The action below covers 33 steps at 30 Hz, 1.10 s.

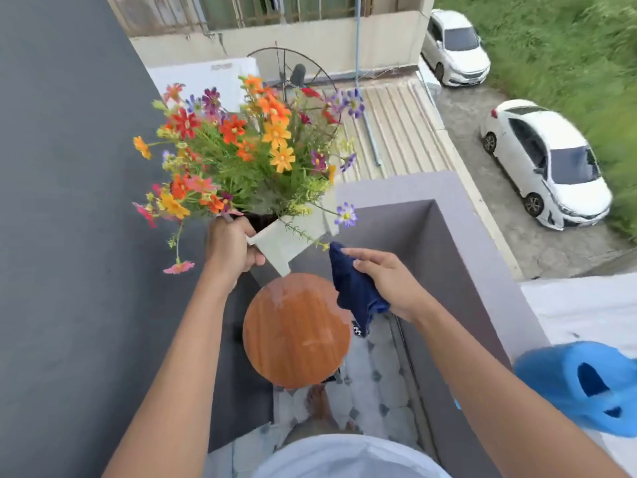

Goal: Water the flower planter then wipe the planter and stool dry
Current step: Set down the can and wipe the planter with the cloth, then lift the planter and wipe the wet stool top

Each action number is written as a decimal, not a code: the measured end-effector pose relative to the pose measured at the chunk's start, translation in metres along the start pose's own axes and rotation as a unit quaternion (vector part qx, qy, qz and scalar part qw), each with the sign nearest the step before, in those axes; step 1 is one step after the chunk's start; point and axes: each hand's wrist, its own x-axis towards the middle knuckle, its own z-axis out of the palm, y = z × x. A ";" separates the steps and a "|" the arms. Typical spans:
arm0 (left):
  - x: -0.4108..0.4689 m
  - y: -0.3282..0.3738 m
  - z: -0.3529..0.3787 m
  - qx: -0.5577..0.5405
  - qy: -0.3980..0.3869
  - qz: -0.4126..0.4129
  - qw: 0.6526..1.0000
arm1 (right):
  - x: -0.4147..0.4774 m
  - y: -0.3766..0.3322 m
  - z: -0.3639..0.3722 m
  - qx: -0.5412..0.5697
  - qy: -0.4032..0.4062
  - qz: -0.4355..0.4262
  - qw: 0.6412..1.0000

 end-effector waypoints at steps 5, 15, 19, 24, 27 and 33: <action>0.021 -0.006 -0.012 -0.040 0.013 -0.004 0.999 | 0.033 0.026 0.052 -0.121 -0.042 0.033 0.991; 0.048 -0.057 -0.022 -0.006 0.057 -0.083 0.995 | 0.085 0.116 0.163 -0.265 -0.159 -0.037 0.950; 0.050 -0.072 -0.019 -0.034 0.043 -0.089 0.994 | 0.090 0.194 0.182 -0.448 -0.175 -0.087 0.873; 0.055 -0.089 -0.017 -0.030 0.048 -0.106 0.993 | 0.072 0.224 0.213 -0.534 -0.111 -0.136 0.827; 0.062 -0.093 -0.015 -0.037 0.053 -0.111 0.992 | 0.081 0.230 0.214 -0.518 -0.095 -0.145 0.837; 0.074 -0.090 -0.017 -0.034 0.041 -0.091 0.994 | 0.115 0.230 0.142 -0.444 -0.051 -0.121 0.886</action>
